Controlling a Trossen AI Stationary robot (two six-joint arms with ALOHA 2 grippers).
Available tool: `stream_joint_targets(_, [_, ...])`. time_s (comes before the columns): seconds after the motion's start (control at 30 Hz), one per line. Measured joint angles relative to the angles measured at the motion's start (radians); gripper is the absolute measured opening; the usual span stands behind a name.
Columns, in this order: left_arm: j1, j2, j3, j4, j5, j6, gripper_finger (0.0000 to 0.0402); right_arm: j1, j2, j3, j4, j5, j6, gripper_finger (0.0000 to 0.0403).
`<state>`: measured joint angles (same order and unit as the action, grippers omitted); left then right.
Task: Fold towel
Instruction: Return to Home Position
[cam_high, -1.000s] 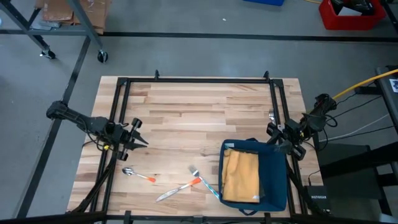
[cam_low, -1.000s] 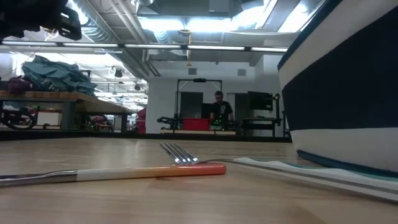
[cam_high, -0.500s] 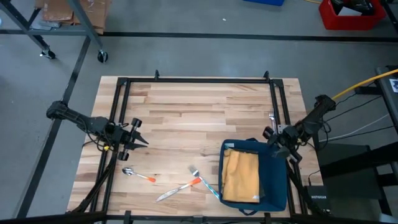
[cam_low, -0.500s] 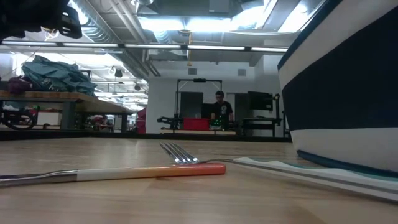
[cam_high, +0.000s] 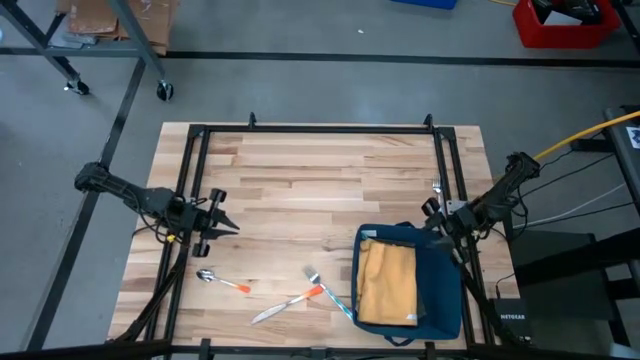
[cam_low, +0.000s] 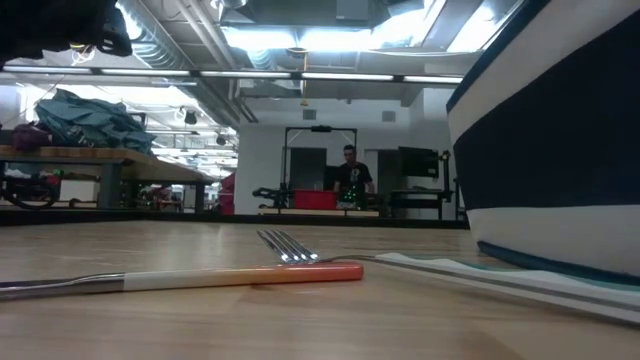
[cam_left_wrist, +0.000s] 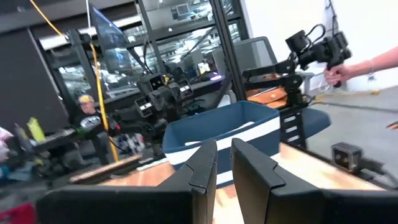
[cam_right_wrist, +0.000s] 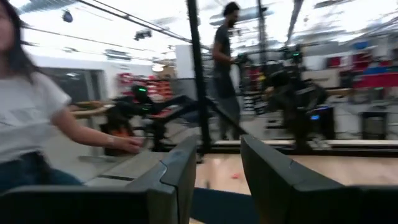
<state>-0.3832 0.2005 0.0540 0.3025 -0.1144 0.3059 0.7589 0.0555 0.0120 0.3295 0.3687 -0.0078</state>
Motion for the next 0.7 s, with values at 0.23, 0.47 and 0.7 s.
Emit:
stream_joint_targets(0.23, [0.057, 0.000, 0.000, 0.044, -0.019, 0.075, 0.0043, -0.047, 0.000, -0.001, 0.017, 0.036, -0.052, 0.0131])
stream_joint_targets(0.47, [0.221, 0.000, 0.000, 0.058, -0.096, 0.027, 0.0043, -0.214, 0.001, -0.002, -0.022, -0.010, -0.051, 0.0131])
stream_joint_targets(0.7, [0.330, 0.000, 0.000, 0.038, -0.084, -0.030, 0.0043, -0.415, 0.001, -0.002, -0.150, -0.014, -0.052, 0.0131])
